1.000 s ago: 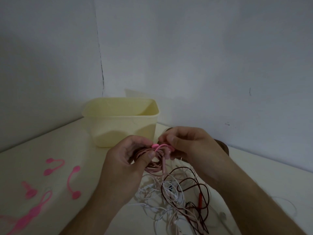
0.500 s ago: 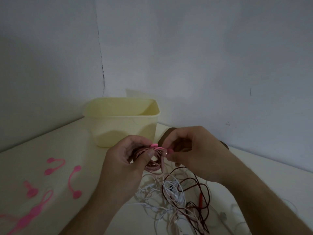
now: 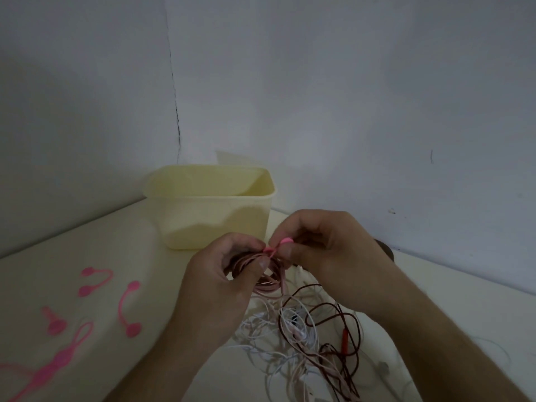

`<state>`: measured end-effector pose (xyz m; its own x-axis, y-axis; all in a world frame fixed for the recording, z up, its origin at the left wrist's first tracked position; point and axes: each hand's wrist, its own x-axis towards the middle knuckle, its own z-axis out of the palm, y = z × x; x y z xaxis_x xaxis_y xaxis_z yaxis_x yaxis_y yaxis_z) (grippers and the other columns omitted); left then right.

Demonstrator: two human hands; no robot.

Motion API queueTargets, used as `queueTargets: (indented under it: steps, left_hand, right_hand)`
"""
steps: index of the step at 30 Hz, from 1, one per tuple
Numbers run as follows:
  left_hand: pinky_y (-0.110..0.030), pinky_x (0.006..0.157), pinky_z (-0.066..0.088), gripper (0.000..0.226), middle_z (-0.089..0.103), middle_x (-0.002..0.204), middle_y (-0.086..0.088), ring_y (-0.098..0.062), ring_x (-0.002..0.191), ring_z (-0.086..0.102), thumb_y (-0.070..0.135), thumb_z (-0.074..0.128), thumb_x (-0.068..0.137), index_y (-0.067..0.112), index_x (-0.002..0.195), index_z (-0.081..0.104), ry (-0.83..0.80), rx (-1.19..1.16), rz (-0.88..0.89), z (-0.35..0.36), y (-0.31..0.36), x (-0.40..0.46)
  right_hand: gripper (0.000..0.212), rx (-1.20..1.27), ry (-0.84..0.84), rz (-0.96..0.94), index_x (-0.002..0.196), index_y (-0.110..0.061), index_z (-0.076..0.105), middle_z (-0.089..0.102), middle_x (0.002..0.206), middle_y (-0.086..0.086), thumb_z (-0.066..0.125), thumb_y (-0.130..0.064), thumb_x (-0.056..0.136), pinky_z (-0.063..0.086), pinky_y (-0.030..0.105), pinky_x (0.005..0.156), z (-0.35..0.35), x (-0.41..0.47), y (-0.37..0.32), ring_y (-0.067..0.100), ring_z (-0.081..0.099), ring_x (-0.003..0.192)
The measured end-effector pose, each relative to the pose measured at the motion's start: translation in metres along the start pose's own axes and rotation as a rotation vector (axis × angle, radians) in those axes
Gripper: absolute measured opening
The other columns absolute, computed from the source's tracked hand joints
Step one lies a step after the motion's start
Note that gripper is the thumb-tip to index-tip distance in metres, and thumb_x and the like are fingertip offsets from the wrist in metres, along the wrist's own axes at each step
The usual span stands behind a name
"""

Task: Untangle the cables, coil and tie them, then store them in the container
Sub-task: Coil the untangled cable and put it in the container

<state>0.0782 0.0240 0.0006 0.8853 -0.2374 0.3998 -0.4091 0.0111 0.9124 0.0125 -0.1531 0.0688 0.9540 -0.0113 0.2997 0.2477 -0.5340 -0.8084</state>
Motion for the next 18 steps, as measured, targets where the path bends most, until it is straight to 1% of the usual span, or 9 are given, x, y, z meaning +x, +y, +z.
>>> queueTargets:
  steps: [1,3,5,7,10,11,12,16,18]
  left_hand:
    - [-0.027,0.08,0.06,0.024,0.08,0.089,0.002,-0.015,0.086,0.077,-0.004,0.08,0.085,0.018,0.094,0.076,-0.003,-0.032,-0.014,0.0,0.0,0.0]
    - [-0.031,0.08,0.061,0.023,0.081,0.09,-0.002,-0.02,0.087,0.078,-0.007,0.078,0.085,0.014,0.096,0.076,0.0,-0.109,-0.047,0.001,0.0,0.001]
    - [-0.028,0.076,0.062,0.023,0.082,0.091,-0.006,-0.024,0.088,0.079,-0.01,0.077,0.085,0.009,0.098,0.076,0.003,-0.182,-0.073,0.001,0.001,0.0]
    - [-0.024,0.073,0.061,0.023,0.082,0.092,-0.008,-0.025,0.088,0.079,-0.012,0.075,0.085,0.005,0.1,0.076,-0.01,-0.233,-0.086,0.001,0.002,0.0]
    - [-0.028,0.079,0.062,0.025,0.082,0.095,-0.008,-0.026,0.092,0.078,-0.011,0.075,0.085,0.005,0.104,0.076,-0.048,-0.231,-0.077,0.001,0.002,-0.001]
    - [-0.029,0.08,0.063,0.026,0.082,0.096,-0.008,-0.026,0.093,0.078,-0.011,0.076,0.085,0.006,0.105,0.076,-0.052,-0.23,-0.076,0.001,0.002,-0.001]
    - [-0.031,0.082,0.063,0.027,0.082,0.096,-0.008,-0.026,0.093,0.078,-0.011,0.076,0.084,0.005,0.105,0.077,-0.053,-0.23,-0.075,0.0,0.002,-0.001]
    - [-0.042,0.09,0.061,0.03,0.081,0.1,-0.009,-0.028,0.098,0.077,-0.012,0.075,0.084,0.008,0.106,0.078,-0.068,-0.23,-0.051,0.001,0.001,-0.003]
    - [-0.04,0.088,0.062,0.03,0.081,0.099,-0.01,-0.03,0.097,0.078,-0.013,0.074,0.084,0.007,0.106,0.078,-0.054,-0.254,-0.052,0.001,0.001,-0.003]
  right_hand:
    - [0.022,0.017,0.004,-0.006,0.089,-0.018,0.078,0.077,0.085,0.005,0.068,-0.001,0.099,0.06,0.038,0.079,0.003,0.0,0.002,0.023,0.074,0.084]
    - [0.022,0.041,0.036,0.0,0.09,-0.017,0.076,0.078,0.085,0.005,0.066,-0.001,0.101,0.056,0.033,0.074,0.006,0.001,0.006,0.02,0.073,0.081]
    - [0.023,0.062,0.073,0.017,0.09,-0.016,0.074,0.078,0.086,0.004,0.064,0.0,0.103,0.052,0.029,0.073,0.008,0.002,0.009,0.017,0.072,0.078]
    - [0.023,0.084,0.092,0.027,0.091,-0.015,0.073,0.08,0.087,0.004,0.062,0.001,0.103,0.055,0.032,0.074,0.008,0.002,0.01,0.021,0.074,0.079]
    - [0.023,0.101,0.115,0.029,0.091,-0.015,0.074,0.08,0.087,0.004,0.063,0.001,0.103,0.062,0.041,0.079,0.01,0.003,0.011,0.024,0.075,0.078]
    - [0.023,0.103,0.128,0.027,0.091,-0.016,0.075,0.08,0.086,0.004,0.063,-0.001,0.103,0.063,0.042,0.079,0.01,0.003,0.011,0.023,0.076,0.077]
    - [0.023,0.098,0.141,0.027,0.09,-0.018,0.076,0.08,0.085,0.004,0.065,-0.002,0.103,0.063,0.041,0.078,0.011,0.003,0.012,0.022,0.076,0.077]
    - [0.023,0.064,0.163,0.035,0.096,-0.026,0.083,0.079,0.08,-0.001,0.069,-0.009,0.102,0.057,0.024,0.07,0.012,0.001,0.011,0.012,0.072,0.07]
    - [0.028,0.064,0.156,0.034,0.104,-0.03,0.085,0.079,0.081,0.0,0.065,-0.01,0.105,0.056,0.021,0.069,0.012,0.0,0.012,0.009,0.069,0.068]
